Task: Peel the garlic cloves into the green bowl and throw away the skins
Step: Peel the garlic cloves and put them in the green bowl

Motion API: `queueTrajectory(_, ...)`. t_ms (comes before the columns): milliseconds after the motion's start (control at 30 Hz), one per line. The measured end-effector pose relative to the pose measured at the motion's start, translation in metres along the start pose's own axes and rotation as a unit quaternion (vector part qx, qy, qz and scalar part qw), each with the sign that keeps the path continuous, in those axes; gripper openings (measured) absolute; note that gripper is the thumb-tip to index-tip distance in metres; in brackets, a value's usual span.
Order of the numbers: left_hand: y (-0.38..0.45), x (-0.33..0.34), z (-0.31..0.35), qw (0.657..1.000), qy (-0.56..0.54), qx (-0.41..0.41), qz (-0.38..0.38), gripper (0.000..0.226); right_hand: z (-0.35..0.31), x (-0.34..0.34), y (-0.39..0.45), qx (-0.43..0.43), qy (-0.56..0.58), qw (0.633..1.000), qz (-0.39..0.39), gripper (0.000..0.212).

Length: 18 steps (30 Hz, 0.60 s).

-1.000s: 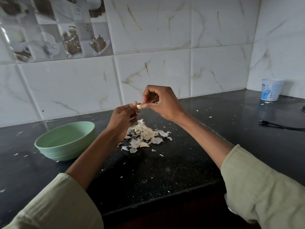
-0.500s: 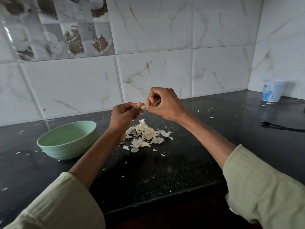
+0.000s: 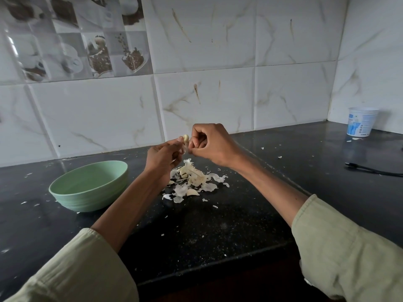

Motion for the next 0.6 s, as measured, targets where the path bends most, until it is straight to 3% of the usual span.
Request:
queueTrajectory(200, 0.001, 0.000, 0.003, 0.999, 0.002, -0.026, -0.033, 0.018, -0.002, -0.009, 0.003, 0.020, 0.039, 0.999, 0.004, 0.036)
queueTrajectory(433, 0.001, 0.005, 0.001, 0.995, -0.006, -0.047, -0.086, 0.024, 0.004, -0.012, 0.007, 0.025, 0.035, 0.997, 0.057, 0.008)
queueTrajectory(600, 0.001, 0.004, 0.001, 0.993, 0.021, -0.034, -0.110, 0.019, 0.008, -0.013, 0.008, 0.060, 0.062, 0.995, 0.054, 0.015)
Point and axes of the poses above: each hand's wrist, its own y-axis towards the middle knuckle, its own x-axis out of the palm, z = x × y, the point moved 1 cm from there along y, towards the middle knuckle, and after that the axes turned 3 degrees about -y, right-handed, at the moved point
